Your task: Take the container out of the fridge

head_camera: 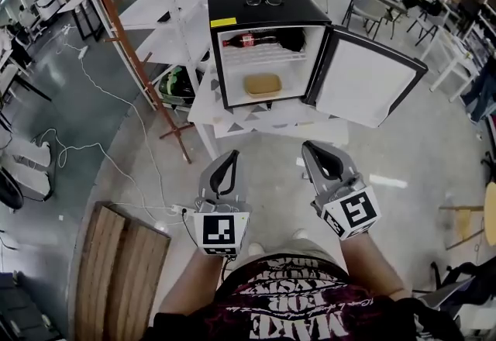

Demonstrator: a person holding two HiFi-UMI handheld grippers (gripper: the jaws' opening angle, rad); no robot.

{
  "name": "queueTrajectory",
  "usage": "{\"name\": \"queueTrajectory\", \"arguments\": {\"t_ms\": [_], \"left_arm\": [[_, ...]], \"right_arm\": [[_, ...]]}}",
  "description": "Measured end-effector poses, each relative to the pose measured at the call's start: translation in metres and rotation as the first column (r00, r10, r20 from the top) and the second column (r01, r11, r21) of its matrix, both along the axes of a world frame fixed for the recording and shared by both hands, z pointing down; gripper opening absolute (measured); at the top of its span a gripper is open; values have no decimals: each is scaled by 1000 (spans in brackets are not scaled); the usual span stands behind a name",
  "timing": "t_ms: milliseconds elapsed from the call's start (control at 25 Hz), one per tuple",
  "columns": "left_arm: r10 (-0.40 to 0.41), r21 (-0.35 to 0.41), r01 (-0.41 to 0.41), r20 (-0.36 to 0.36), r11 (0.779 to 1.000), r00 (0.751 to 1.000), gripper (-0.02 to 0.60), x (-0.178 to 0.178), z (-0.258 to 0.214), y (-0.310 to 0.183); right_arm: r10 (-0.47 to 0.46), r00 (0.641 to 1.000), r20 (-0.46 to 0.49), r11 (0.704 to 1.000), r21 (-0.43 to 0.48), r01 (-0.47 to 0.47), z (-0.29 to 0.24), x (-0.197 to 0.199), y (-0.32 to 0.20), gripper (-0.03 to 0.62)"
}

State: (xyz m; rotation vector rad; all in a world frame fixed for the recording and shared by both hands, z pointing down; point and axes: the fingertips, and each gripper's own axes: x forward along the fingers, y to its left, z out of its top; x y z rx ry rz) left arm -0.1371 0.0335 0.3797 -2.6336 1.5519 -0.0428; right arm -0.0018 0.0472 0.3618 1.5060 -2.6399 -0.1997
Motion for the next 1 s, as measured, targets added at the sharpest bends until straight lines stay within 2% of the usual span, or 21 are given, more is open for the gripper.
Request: {"name": "queueTrajectory", "arguments": {"t_ms": [440, 1000], "left_arm": [[-12, -2, 12, 14, 1000, 1000, 0, 1, -2, -9], [-49, -51, 50, 21, 997, 999, 0, 0, 15, -35]], "right_arm": [[33, 998, 45, 999, -12, -32, 2, 18, -8, 25], [-4, 998, 59, 998, -56, 8, 20, 19, -38, 25]]}}
